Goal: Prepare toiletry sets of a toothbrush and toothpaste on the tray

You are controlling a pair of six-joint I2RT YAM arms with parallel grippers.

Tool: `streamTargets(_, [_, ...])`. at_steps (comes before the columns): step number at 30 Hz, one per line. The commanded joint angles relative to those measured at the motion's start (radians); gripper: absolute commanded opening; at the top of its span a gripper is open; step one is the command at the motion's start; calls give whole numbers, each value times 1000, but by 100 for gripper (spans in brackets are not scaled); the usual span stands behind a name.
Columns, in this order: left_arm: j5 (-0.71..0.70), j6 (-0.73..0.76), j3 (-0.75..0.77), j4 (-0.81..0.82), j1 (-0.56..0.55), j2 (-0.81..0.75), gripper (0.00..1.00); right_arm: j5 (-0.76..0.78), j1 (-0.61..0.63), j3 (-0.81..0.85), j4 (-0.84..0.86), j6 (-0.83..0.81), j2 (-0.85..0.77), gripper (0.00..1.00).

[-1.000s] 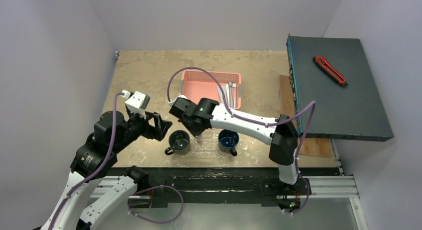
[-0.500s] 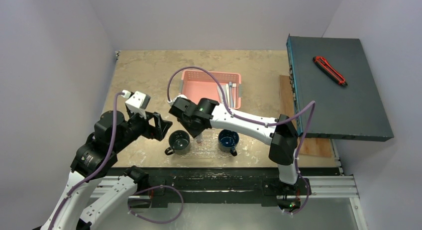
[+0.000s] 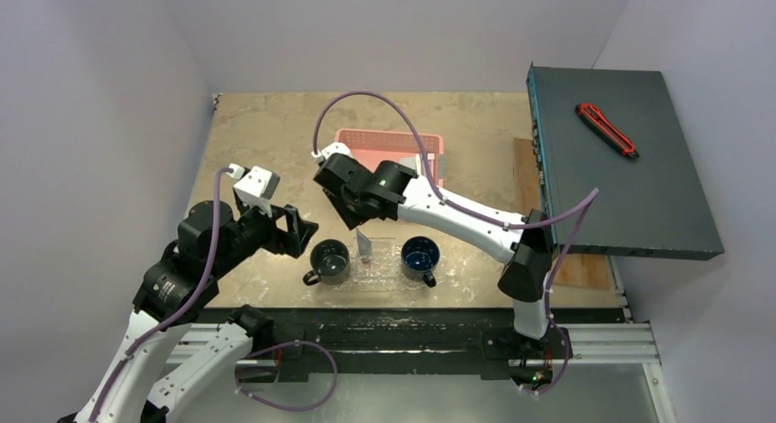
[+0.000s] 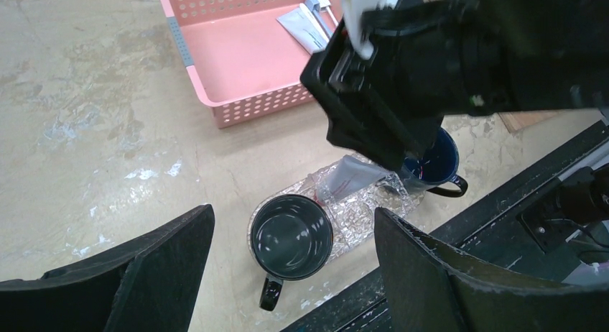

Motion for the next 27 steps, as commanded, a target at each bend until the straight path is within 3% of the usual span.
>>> streamTargets(1, [-4, 23, -11, 18, 4, 10, 81, 29, -61, 53, 52, 3, -66, 48])
streamTargets(27, [25, 23, -12, 22, 4, 38, 82, -78, -410, 46, 229, -39, 167, 58])
